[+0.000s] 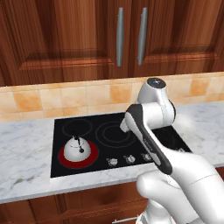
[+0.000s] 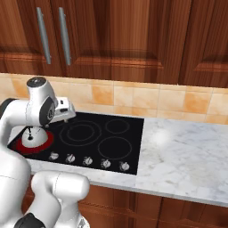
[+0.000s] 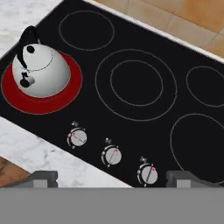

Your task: Lower the heat of the kettle.

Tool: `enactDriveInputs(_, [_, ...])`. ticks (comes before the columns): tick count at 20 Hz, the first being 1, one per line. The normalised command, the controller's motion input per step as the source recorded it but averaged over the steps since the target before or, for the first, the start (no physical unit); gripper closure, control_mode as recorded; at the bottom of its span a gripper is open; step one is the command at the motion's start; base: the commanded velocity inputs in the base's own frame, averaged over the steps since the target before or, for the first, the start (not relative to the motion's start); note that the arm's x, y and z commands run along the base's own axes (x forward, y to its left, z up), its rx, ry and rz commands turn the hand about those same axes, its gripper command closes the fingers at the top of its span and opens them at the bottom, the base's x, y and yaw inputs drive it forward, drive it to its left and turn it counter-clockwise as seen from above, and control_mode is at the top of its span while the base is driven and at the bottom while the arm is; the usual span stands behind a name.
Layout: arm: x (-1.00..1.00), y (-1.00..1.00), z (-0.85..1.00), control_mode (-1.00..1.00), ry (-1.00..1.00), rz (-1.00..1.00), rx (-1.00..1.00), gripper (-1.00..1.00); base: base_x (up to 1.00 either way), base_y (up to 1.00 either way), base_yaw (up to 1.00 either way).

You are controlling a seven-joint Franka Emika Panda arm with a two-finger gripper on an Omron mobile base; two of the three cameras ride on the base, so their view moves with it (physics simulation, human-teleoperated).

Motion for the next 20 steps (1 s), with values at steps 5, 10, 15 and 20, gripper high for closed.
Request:
enactDriveInputs(5, [-0.08, 0.14, -0.58, -1.00, 0.03, 0.39, -0.10, -1.00, 0.00, 0.00, 0.00])
enactDriveInputs(10, [0.00, 0.41, -0.47, -1.00, 0.08, 0.23, -0.10, -1.00, 0.00, 0.00, 0.00])
enactDriveInputs(15, [0.00, 0.52, -0.46, -1.00, 0.12, 0.10, -0.17, -1.00, 0.00, 0.00, 0.00])
enactDriveInputs(20, [0.06, 0.36, -0.41, -1.00, 0.13, 0.04, -0.16, -1.00, 0.00, 0.00, 0.00])
